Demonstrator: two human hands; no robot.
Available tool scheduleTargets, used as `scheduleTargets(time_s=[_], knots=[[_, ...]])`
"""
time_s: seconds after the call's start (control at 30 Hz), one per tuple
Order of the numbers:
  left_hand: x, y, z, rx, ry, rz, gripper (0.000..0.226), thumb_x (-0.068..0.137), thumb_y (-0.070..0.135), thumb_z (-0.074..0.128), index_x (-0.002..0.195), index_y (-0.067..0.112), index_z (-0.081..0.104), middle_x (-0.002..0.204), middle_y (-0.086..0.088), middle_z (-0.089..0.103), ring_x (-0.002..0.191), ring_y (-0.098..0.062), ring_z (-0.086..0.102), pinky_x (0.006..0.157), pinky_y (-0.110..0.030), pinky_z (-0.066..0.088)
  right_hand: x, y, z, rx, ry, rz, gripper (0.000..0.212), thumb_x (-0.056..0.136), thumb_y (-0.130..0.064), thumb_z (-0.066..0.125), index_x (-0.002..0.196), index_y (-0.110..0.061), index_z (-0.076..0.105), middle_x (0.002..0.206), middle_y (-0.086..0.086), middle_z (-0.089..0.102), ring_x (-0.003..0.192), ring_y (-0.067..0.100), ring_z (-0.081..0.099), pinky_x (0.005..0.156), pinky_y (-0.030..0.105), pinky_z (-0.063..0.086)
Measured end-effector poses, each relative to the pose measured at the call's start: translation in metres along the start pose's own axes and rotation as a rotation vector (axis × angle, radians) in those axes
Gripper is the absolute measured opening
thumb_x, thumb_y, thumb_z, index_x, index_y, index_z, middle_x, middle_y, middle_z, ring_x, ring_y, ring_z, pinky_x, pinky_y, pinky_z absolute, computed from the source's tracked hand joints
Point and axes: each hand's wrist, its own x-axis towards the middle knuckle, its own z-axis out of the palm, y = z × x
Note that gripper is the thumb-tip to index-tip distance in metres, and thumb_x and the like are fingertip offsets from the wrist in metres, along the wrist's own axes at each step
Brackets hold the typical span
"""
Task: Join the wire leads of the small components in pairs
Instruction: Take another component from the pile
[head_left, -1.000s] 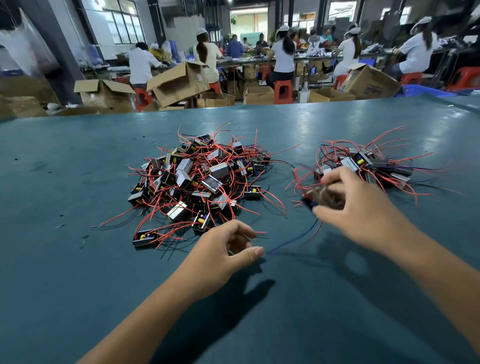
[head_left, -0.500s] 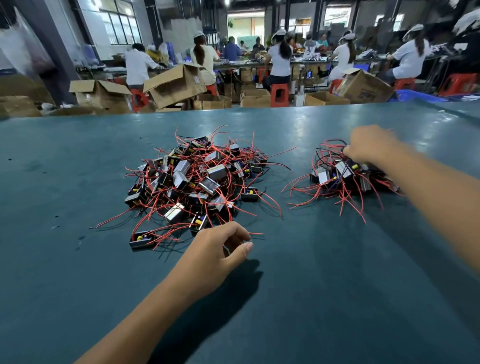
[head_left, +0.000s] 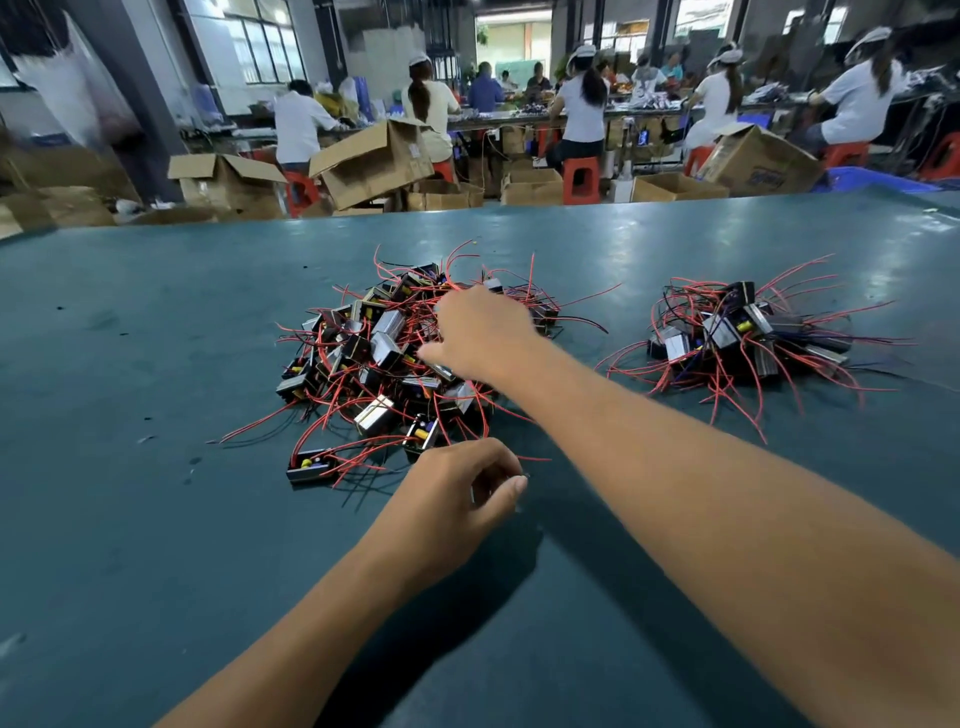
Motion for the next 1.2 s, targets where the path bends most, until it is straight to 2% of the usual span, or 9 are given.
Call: scheduleTargets(time_s=[0.13, 0.27, 0.4, 0.5, 0.6, 0.8, 1.03, 1.13, 1.2], knots=[[0.000, -0.002, -0.003, -0.003, 0.013, -0.004, 0.006, 0.095, 0.021, 0.066, 0.089, 0.019, 0.066, 0.074, 0.012, 0.062, 0.068, -0.006, 0.056, 0.061, -0.010, 0.035, 0.005, -0.010, 0.023, -0.142, -0.016, -0.012, 0.040, 0.089, -0.042, 0.067, 0.111, -0.010, 0.060, 0.110, 0.010, 0.064, 0.094, 0.033, 0.065, 0.065, 0.036, 0.044], [0.002, -0.003, -0.003, 0.020, 0.042, 0.004, 0.008, 0.095, 0.023, 0.065, 0.089, 0.019, 0.066, 0.075, 0.010, 0.063, 0.071, -0.010, 0.058, 0.061, -0.012, 0.037, 0.001, 0.008, 0.015, 0.044, -0.076, 0.006, 0.038, 0.087, -0.038, 0.070, 0.074, -0.008, 0.050, 0.076, 0.007, 0.056, 0.075, 0.032, 0.055, 0.064, 0.036, 0.043], [0.001, -0.006, -0.002, 0.018, 0.068, -0.040, 0.008, 0.095, 0.024, 0.066, 0.088, 0.020, 0.066, 0.072, 0.011, 0.062, 0.070, -0.009, 0.058, 0.061, -0.016, 0.040, -0.012, 0.032, -0.008, 0.321, -0.066, 0.031, 0.034, 0.085, -0.040, 0.072, 0.086, -0.006, 0.073, 0.082, 0.010, 0.073, 0.081, 0.026, 0.067, 0.070, 0.033, 0.050], [0.002, -0.009, -0.003, 0.006, 0.080, -0.080, 0.007, 0.094, 0.021, 0.066, 0.088, 0.019, 0.067, 0.070, 0.011, 0.063, 0.067, -0.006, 0.058, 0.061, -0.014, 0.040, -0.024, 0.046, -0.028, 0.592, 0.064, 0.090, 0.023, 0.082, -0.035, 0.077, 0.088, -0.013, 0.073, 0.080, 0.002, 0.071, 0.073, 0.018, 0.063, 0.068, 0.030, 0.048], [0.002, -0.010, -0.002, -0.075, 0.107, -0.142, 0.007, 0.093, 0.020, 0.068, 0.086, 0.021, 0.068, 0.068, 0.009, 0.064, 0.060, -0.002, 0.055, 0.058, -0.014, 0.041, -0.042, 0.056, -0.043, 1.086, 0.118, 0.156, 0.015, 0.085, -0.017, 0.075, 0.088, -0.008, 0.065, 0.076, 0.005, 0.066, 0.066, 0.016, 0.062, 0.058, 0.026, 0.054], [0.009, -0.007, -0.005, -0.660, 0.257, -0.288, 0.007, 0.091, 0.019, 0.073, 0.097, 0.016, 0.070, 0.078, 0.000, 0.070, 0.064, -0.010, 0.061, 0.055, -0.023, 0.050, -0.108, 0.072, -0.043, 1.616, 0.064, 0.134, 0.017, 0.085, 0.006, 0.061, 0.100, 0.001, 0.057, 0.102, 0.026, 0.066, 0.085, 0.027, 0.067, 0.079, 0.029, 0.059], [0.011, -0.005, -0.014, -0.886, 0.457, -0.313, 0.022, 0.080, 0.030, 0.075, 0.095, 0.016, 0.066, 0.074, -0.002, 0.065, 0.063, -0.018, 0.057, 0.049, -0.024, 0.049, -0.165, 0.086, -0.021, 1.665, -0.019, 0.146, 0.042, 0.062, -0.005, 0.080, 0.101, -0.010, 0.064, 0.122, 0.035, 0.059, 0.104, 0.033, 0.055, 0.102, 0.043, 0.040], [0.009, -0.003, -0.014, -0.866, 0.435, -0.253, 0.009, 0.082, 0.025, 0.073, 0.091, 0.023, 0.070, 0.073, -0.004, 0.064, 0.062, -0.020, 0.057, 0.051, -0.025, 0.049, -0.172, 0.092, -0.018, 1.647, -0.036, 0.088, 0.040, 0.064, -0.002, 0.083, 0.099, -0.016, 0.070, 0.120, 0.020, 0.067, 0.107, 0.027, 0.062, 0.104, 0.037, 0.045], [0.008, 0.000, -0.016, -0.856, 0.435, -0.198, 0.013, 0.085, 0.019, 0.070, 0.098, 0.018, 0.067, 0.073, -0.004, 0.064, 0.061, -0.020, 0.057, 0.052, -0.026, 0.049, -0.172, 0.096, -0.021, 1.644, 0.028, 0.086, 0.036, 0.065, -0.004, 0.082, 0.098, -0.014, 0.070, 0.111, 0.015, 0.071, 0.100, 0.024, 0.066, 0.094, 0.036, 0.055]])
